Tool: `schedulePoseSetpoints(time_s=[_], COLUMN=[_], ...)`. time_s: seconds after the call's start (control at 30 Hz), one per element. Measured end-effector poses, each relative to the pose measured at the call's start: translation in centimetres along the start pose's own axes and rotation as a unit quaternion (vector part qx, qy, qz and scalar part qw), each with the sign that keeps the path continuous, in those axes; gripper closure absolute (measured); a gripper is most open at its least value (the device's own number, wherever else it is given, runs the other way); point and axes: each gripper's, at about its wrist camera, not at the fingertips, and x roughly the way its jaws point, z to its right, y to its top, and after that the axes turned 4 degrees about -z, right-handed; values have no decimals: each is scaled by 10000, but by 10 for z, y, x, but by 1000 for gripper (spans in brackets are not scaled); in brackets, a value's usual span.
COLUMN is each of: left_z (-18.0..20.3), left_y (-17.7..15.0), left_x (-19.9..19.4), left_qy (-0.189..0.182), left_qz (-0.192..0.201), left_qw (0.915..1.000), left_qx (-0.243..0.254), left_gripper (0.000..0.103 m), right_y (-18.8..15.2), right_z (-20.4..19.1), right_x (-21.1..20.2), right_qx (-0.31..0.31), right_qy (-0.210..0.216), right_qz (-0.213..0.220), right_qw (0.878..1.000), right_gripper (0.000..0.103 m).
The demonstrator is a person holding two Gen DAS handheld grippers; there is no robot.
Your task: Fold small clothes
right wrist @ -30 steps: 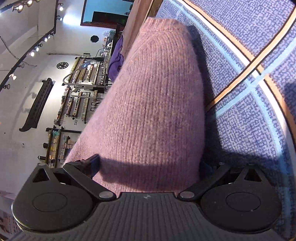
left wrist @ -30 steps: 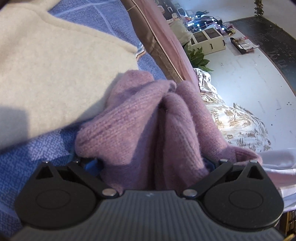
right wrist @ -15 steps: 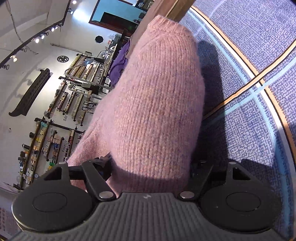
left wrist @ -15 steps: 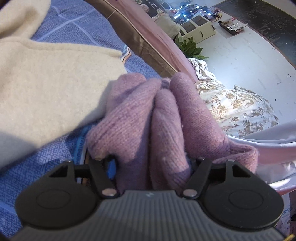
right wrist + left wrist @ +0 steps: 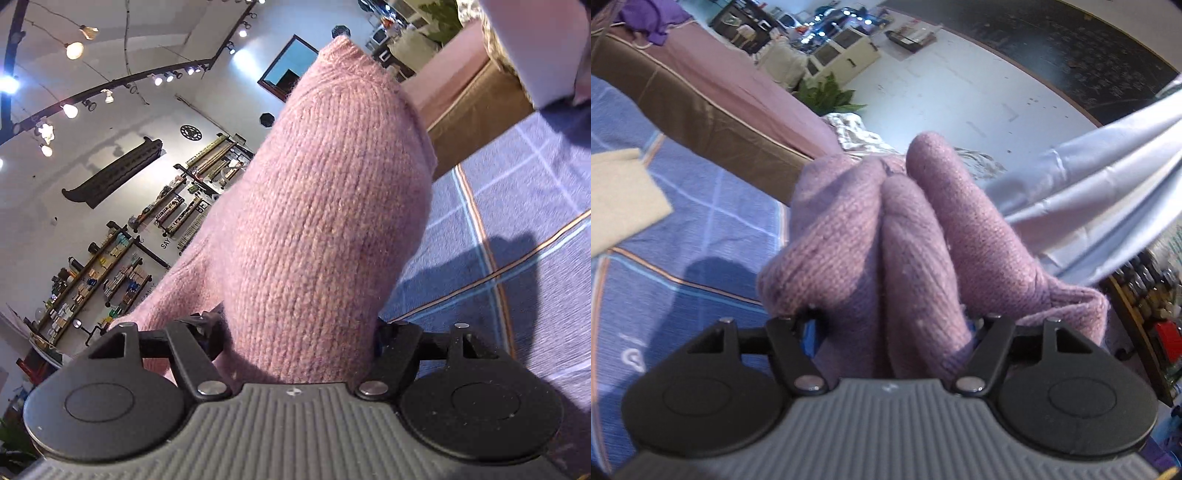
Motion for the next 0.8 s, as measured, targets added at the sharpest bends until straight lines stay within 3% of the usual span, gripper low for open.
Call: schedulePoseSetpoints(time_s=[0.2,0.4,0.57,0.7,0.8], left_z=[88,160,192,189,179], left_y=[-28,-64,-97,-118,-128], left_x=[85,180,248,300,323], left_qy=[-736,-1033,-912,-436,-151], left_qz=[-776,-1411,-1745,-2019,-2070], left_qw=[9934,9816,9771,9746,9743], left_qx=[415,768,810,865,872], left_gripper=[34,34,34,34,34], right_y=[35,58,83,95,89], right_z=[-19,6,56,94,134], right_x=[-114,-211,-258,-267,-265], right_qx=[-524,-502,-89,67,559], right_qy=[-744,-1503,-1687,-1864,-1927], right_qz=[482,764,700,524,453], right_qw=[9947,9844,9831,9810,9786], right_gripper=[0,0,0,0,0])
